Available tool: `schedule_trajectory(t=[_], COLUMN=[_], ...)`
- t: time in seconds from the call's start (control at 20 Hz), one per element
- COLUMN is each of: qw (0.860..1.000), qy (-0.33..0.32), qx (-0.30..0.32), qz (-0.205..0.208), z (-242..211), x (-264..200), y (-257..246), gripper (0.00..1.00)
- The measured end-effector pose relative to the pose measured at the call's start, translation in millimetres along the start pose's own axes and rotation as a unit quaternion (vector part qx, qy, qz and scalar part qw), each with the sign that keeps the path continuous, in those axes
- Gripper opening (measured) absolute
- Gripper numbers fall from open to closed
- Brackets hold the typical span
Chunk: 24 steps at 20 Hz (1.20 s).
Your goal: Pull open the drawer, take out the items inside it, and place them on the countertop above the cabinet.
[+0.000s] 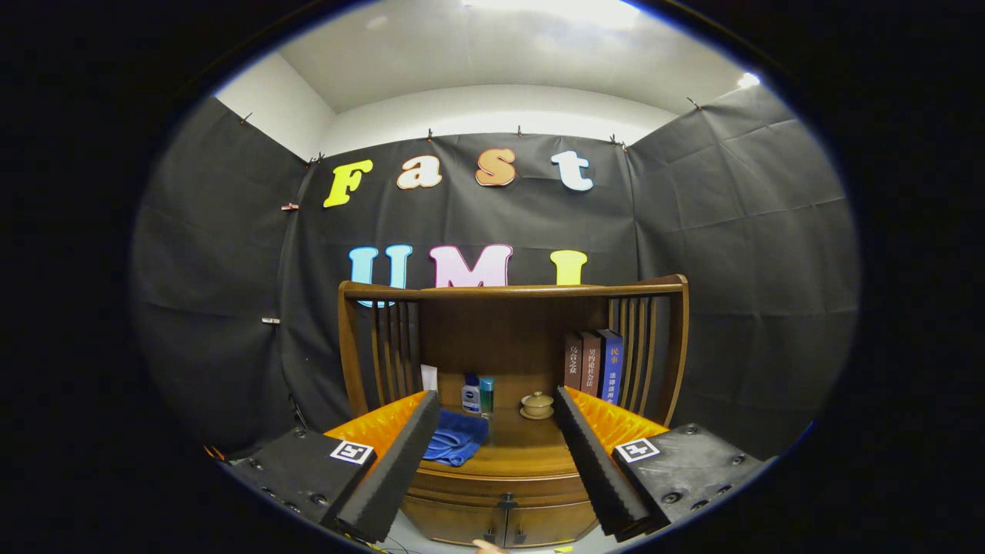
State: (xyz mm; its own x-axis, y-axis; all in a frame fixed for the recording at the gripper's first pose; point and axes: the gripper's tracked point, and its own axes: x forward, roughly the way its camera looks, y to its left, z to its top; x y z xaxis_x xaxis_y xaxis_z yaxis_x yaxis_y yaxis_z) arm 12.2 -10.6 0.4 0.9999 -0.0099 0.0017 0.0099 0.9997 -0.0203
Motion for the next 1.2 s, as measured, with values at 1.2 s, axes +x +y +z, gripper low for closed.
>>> schedule_trajectory(t=[1.2], qw=[0.981], qy=[0.192], qx=[0.016], qz=[-0.006], z=[-272.1], x=[62.7], y=[-8.1], gripper=[0.98])
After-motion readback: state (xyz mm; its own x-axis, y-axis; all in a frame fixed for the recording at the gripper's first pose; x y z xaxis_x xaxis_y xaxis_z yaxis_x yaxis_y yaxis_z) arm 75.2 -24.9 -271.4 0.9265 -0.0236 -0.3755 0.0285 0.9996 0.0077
